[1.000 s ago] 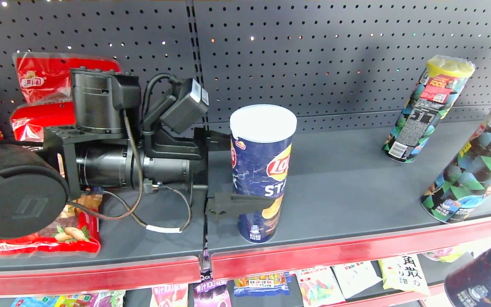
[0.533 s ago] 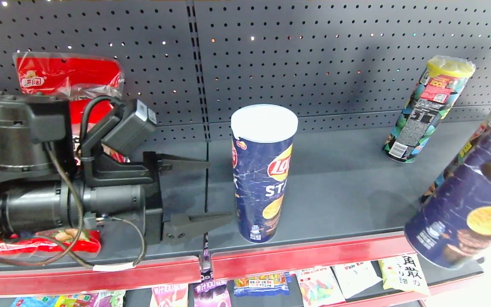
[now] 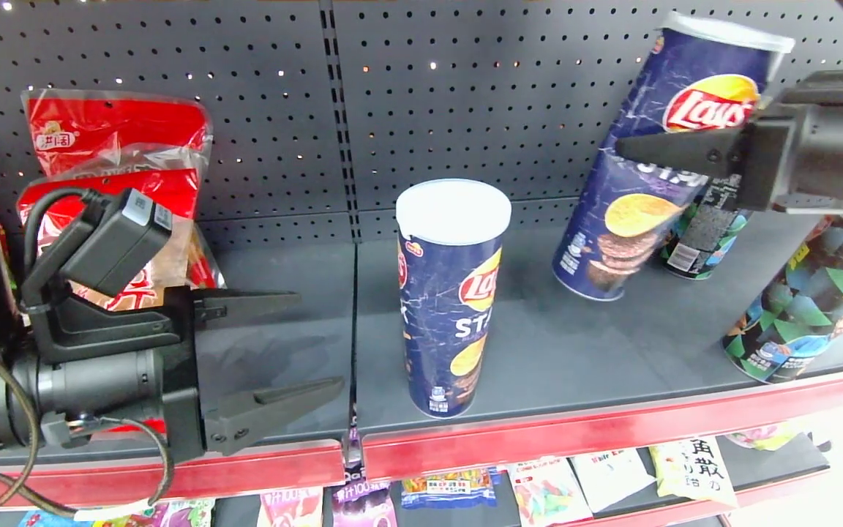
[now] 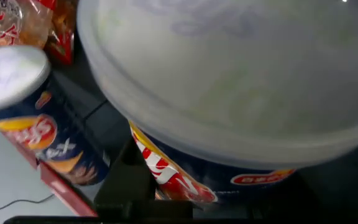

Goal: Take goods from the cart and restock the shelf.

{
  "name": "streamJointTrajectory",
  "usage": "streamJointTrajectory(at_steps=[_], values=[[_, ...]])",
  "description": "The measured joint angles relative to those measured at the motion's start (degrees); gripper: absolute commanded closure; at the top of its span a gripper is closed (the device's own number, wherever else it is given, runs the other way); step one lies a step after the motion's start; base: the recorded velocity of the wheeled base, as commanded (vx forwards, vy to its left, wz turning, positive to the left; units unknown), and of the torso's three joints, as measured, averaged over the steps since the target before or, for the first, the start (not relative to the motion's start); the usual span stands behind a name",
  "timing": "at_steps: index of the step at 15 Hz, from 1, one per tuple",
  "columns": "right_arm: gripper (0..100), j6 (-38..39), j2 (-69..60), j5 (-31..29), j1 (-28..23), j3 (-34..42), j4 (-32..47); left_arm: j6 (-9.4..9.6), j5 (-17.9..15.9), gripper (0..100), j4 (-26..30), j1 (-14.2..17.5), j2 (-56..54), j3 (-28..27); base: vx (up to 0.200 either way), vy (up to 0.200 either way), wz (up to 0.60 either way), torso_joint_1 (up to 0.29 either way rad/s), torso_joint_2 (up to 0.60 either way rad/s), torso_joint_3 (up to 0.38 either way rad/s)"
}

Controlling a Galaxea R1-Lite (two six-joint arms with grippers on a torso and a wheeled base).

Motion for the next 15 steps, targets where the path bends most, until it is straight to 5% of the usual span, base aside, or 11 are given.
streamJointTrajectory(at_steps=[15], values=[[100, 0.0, 30.2, 2.5, 5.4, -25.8, -0.1, -0.09, 0.2, 0, 0.0, 2.4, -2.1, -0.2, 0.0, 0.0, 0.0, 0.0, 0.0, 0.0]])
